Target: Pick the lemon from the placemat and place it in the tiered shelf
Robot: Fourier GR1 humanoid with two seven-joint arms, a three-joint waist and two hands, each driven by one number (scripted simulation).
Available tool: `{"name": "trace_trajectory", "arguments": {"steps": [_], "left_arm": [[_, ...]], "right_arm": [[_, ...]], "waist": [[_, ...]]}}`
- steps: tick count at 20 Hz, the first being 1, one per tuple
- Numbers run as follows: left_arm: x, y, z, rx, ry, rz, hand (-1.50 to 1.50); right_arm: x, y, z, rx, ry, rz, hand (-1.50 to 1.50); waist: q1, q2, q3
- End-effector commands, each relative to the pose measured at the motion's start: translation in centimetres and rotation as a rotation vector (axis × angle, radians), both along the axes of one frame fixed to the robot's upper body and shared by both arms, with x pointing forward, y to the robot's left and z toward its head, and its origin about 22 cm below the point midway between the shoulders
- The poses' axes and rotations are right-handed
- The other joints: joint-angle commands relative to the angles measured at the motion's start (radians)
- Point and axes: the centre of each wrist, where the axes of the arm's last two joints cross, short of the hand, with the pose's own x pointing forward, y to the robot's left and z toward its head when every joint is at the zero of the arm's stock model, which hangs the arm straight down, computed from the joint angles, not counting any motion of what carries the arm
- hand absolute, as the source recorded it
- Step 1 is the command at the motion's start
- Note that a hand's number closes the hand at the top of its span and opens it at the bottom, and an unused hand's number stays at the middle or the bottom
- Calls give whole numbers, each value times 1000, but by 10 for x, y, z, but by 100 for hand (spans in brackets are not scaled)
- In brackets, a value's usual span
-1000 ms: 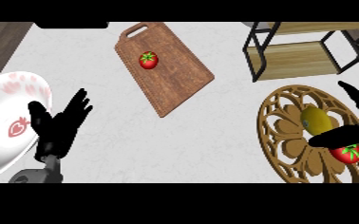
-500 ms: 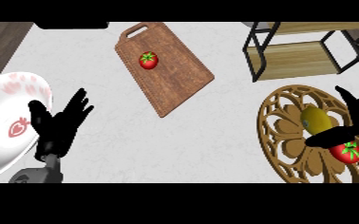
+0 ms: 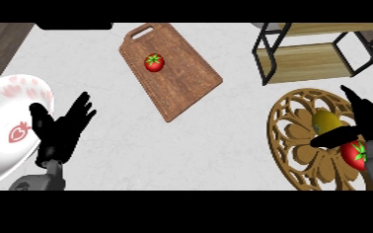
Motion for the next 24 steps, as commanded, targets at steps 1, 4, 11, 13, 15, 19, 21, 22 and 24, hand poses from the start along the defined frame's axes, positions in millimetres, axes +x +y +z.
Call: {"name": "trace_trajectory", "arguments": {"steps": [1, 4, 11, 13, 15, 19, 21, 22, 24], "left_arm": [[-11, -7, -18, -2, 63, 10, 0], [3, -2, -4, -14, 53, -5, 0], [1, -8, -19, 6, 71, 1, 0], [-9, -2, -24, -20, 85, 12, 0], [-4, -11, -18, -13, 72, 20, 0], [-18, 3, -22, 2, 66, -3, 0], [-8, 2, -20, -1, 68, -3, 0], [-1, 10, 0, 0, 73, 12, 0], [-16, -2, -23, -17, 76, 12, 0]], "right_arm": [[1, 0, -10, 0, 2, 18, -150], [0, 14, -20, 12, 175, 224, 150], [8, 27, -27, 67, 51, 251, 150], [9, 43, -22, 46, 4, 268, 150], [1, 42, -8, 60, -70, 300, 150], [-3, 66, -4, 95, -32, 667, 150], [-9, 90, -10, 117, -16, 856, 150], [-7, 88, 2, 85, -57, 870, 150], [-14, 84, 19, 148, -150, 868, 150]], "waist": [[-1, 7, -6], [3, 9, -7], [-5, 8, -7], [-3, 7, -7], [-8, 5, -7], [0, 4, -7], [0, 9, -7], [1, 4, -6], [-9, 4, -7]]}}
